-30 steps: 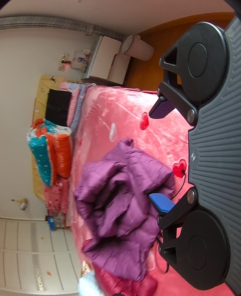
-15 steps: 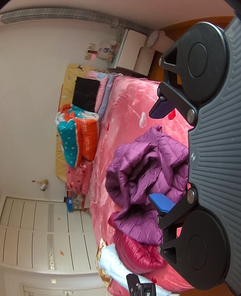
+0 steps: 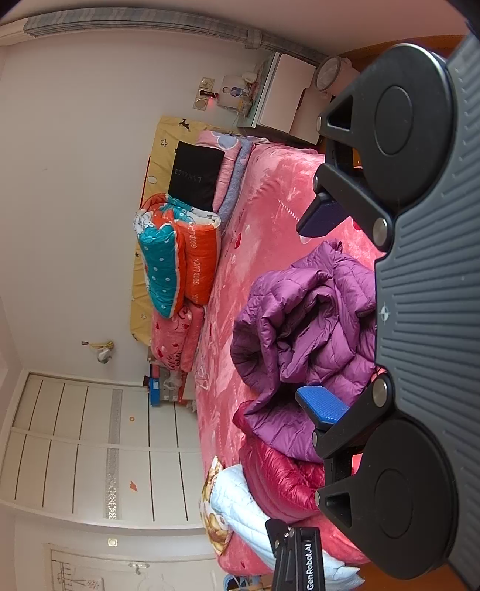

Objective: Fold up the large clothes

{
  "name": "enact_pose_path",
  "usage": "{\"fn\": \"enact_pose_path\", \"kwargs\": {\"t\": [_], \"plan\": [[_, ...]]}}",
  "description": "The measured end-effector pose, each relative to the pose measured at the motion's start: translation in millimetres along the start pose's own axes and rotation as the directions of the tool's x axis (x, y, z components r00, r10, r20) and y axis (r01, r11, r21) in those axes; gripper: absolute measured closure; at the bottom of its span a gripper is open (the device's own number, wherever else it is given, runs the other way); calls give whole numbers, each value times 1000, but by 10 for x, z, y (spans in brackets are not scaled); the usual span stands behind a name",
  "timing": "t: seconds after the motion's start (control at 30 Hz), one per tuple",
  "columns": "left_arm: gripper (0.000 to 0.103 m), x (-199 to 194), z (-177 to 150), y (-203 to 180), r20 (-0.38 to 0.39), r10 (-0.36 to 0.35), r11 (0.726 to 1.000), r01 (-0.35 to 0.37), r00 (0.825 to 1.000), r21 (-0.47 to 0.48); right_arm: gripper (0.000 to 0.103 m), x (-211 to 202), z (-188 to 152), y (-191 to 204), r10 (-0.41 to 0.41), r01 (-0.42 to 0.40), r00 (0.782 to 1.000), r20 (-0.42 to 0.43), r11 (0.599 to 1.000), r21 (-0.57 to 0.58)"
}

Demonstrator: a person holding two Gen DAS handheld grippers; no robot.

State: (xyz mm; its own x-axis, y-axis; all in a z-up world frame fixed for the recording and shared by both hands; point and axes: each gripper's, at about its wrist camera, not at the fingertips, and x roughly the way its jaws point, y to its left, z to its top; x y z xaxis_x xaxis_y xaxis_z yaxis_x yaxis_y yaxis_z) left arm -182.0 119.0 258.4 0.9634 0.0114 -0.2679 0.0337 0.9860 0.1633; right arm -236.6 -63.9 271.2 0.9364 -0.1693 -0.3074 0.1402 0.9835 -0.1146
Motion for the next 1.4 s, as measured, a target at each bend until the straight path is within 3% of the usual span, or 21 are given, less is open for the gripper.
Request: {"fn": "enact_pose_path", "kwargs": {"t": [0.63, 0.93, 1.13, 1.4], "plan": [[1, -31, -61, 75, -17, -7, 1000, 7, 1000, -19, 0, -89, -2, 146, 51, -52, 998, 43, 999, 13], [1, 155, -146, -11, -65, -5, 1000, 5, 998, -8, 0, 23, -87, 131, 55, -56, 998, 35, 998, 32], [1, 344, -280, -147, -115, -45, 999, 43, 992, -17, 0, 269, -292, 33, 73, -73, 997, 7, 994, 82], [1, 641, -510, -312, -158, -119, 992, 112, 980, -52, 0, 765, -809, -134, 61, -52, 997, -54, 988, 146]]}}
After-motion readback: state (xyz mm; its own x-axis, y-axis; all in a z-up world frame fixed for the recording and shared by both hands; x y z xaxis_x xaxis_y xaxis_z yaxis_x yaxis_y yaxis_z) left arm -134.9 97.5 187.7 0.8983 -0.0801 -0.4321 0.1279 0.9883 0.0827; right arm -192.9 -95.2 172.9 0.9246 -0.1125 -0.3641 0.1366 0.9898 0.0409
